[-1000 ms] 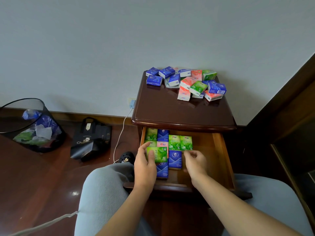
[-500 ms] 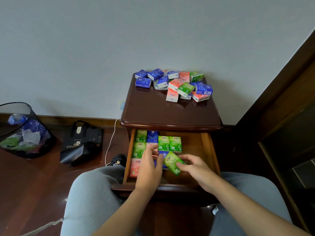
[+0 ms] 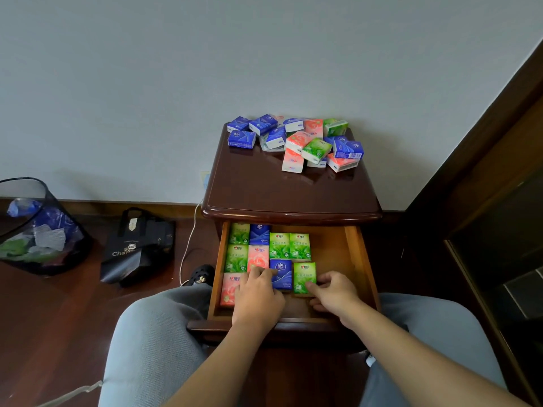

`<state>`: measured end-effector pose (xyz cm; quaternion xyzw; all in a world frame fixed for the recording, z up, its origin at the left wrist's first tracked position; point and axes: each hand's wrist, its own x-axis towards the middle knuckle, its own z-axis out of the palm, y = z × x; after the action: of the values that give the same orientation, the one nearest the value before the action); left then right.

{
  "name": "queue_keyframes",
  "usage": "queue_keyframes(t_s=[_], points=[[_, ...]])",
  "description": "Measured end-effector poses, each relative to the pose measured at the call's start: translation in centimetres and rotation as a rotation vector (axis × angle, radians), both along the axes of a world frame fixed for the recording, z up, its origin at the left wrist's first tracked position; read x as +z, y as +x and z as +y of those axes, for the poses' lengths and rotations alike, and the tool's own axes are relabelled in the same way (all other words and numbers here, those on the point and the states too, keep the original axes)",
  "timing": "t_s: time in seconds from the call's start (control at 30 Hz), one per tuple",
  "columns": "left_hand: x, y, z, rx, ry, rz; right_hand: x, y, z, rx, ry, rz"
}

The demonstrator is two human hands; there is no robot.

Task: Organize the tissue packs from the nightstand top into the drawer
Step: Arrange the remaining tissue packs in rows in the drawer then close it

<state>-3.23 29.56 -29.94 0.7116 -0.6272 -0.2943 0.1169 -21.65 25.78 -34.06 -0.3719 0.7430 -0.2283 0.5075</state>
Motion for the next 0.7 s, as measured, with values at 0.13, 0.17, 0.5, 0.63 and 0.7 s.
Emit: queue_keyframes(t_s=[0.13, 0.17, 0.5, 0.63, 0.7], points=[[0.0, -0.1, 0.1, -0.005, 0.017, -0.004, -0.2, 0.4, -0.2, 0.064, -0.072, 0.153], [0.0, -0.1, 0.1, -0.002, 0.020, -0.001, -0.1, 0.4, -0.2, 0.088, -0.085, 0.183], [0.2, -0.1, 0.3, 0.045, 0.005, -0.003, 2.2, 1.0, -0.4, 0.625, -0.474, 0.733], [0.0, 0.0, 0.3, 0.034, 0.005, -0.028, 2.6, 2.3, -1.8, 0.996, -0.531, 0.791], [0.0, 0.0, 0.2, 0.016, 0.025, -0.036, 2.4, 2.9, -2.3, 1.065, -0.486, 0.813]])
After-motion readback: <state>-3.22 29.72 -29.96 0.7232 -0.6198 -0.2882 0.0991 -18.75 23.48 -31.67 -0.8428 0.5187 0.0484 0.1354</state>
